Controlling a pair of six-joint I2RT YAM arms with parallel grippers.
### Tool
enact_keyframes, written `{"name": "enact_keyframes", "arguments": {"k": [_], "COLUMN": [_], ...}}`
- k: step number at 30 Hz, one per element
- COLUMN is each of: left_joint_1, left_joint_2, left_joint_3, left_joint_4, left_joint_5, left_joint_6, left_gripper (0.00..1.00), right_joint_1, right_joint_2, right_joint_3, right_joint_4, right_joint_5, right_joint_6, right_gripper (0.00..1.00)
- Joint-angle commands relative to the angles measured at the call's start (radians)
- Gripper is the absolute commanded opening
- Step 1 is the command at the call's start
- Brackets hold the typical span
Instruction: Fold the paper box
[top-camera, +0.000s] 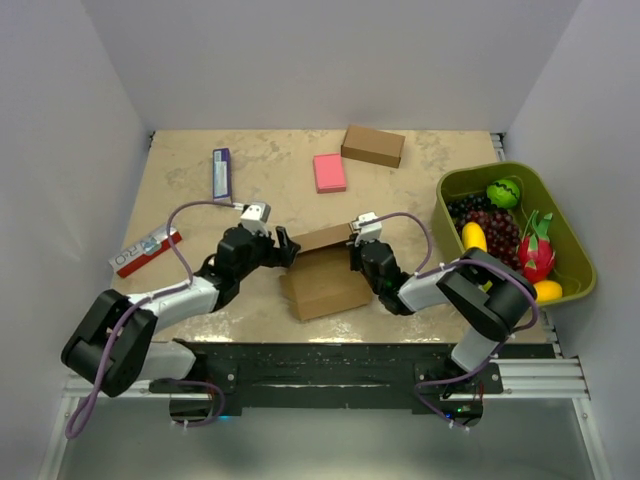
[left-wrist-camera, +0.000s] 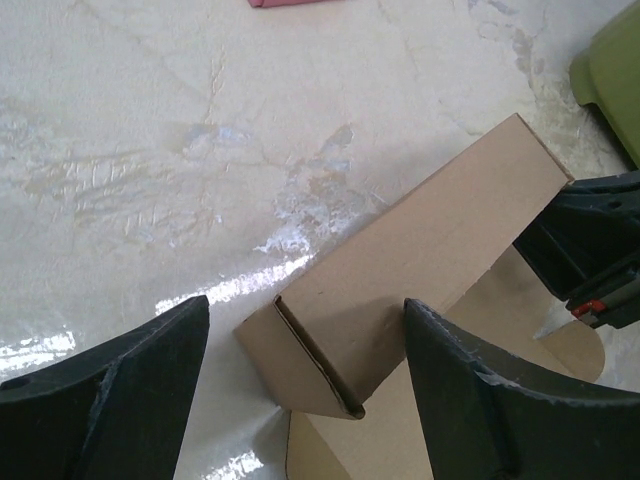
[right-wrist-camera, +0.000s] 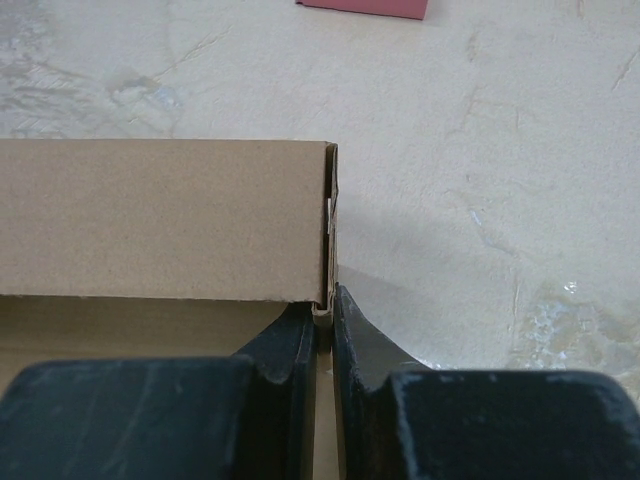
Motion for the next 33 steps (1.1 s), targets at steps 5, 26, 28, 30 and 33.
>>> {"name": "enact_keyframes", "arguments": {"k": [5, 26, 28, 30, 33], "left_joint_1": [0.002, 0.001, 0.002, 0.002, 0.002], "left_joint_2": [0.048, 0.099, 0.099, 0.093, 0.064], "left_joint_3": [-0.067, -0.130, -0.119, -0.096, -0.072], "left_joint_4": [0.190, 0.386, 0.377, 0.345, 0.287], "left_joint_5": [0.023, 0.164, 0.167, 0.162, 0.145], "left_joint_6": [-0.045, -0.044, -0.050, -0.051, -0.048], "left_gripper": [0.69, 0.40, 0.41, 0.48, 0.62], "right_joint_1": [0.004, 0.015, 0.015, 0.015, 0.015], "right_joint_2": [0.032, 0.152, 0.149, 0.138, 0.089], "right_joint_3": [-0.021, 0.100, 0.094, 0.086, 0.075], "right_joint_4": [-0.016, -0.176, -0.150, -0.141, -0.173], "right_joint_5": [-0.005, 0.279, 0.264, 0.227, 0.189], "right_joint_6": [0.007, 0.190, 0.170, 0.149, 0.144], "right_gripper": [0.00, 0.00, 0.00, 0.03, 0.30]}}
